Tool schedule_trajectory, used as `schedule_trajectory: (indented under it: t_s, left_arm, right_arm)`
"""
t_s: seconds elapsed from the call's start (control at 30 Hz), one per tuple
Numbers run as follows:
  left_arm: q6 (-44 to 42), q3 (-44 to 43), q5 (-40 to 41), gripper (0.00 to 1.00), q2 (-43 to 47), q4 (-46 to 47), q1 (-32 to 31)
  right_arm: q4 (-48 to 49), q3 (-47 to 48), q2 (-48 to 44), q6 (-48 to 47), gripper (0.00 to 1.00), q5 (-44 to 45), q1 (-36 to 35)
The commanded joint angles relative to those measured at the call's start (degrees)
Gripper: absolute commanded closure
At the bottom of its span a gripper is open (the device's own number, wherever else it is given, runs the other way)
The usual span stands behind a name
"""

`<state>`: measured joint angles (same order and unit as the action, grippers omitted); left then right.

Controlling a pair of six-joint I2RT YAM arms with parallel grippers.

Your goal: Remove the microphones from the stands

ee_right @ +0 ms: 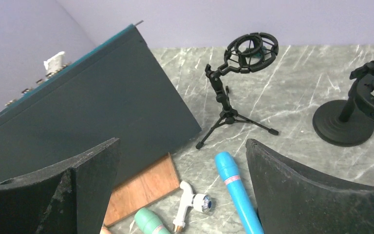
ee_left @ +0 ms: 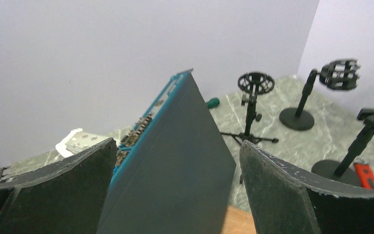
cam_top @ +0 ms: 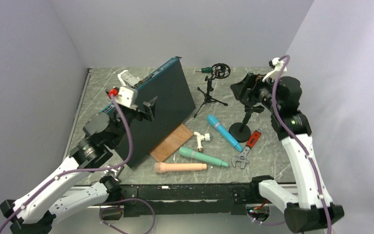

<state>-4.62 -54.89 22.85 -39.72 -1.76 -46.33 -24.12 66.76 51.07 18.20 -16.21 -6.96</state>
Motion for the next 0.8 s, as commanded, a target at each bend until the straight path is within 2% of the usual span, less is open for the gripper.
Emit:
schedule_trajectory:
  t_s: [0.0,0.27,0.5,0.63,0.67,0.77]
  left_arm:
    - [3.7,-2.6,2.47,0.01,6.97,-1.55,-0.21]
    - [7.49,-2.66,0.52,0.01,20.29,-6.56,-0.24]
    - [10.13,-4.53,1.13,0.01,24.59,-11.25,-0.2]
    - [10.37,-5.16,1.23,0.01,25.27,-12.02,-0.24]
    - [10.53,-5.3,1.44,0.01,25.22,-12.16,-0.23]
    - [10.86,-6.12,1.2,0.01,24.63,-12.52,-0.2]
  right_arm:
    - [-1.71,-2.56,-8.78,0.05,0.0,0.85,-0.05]
    - [-11.05,-4.35,-23.77,0.41,0.0,9.76,-0.07]
    - [-17.52,0.89,-27.78,1.64,0.0,12.55,0.01]
    - [-13.62,0.28,-32.32,2.62,0.0,13.16,0.07]
    - [-11.78,-0.56,-33.31,1.56,0.0,10.33,0.06]
    - [-16.49,5.48,-28.94,-0.54,0.0,6.32,0.8]
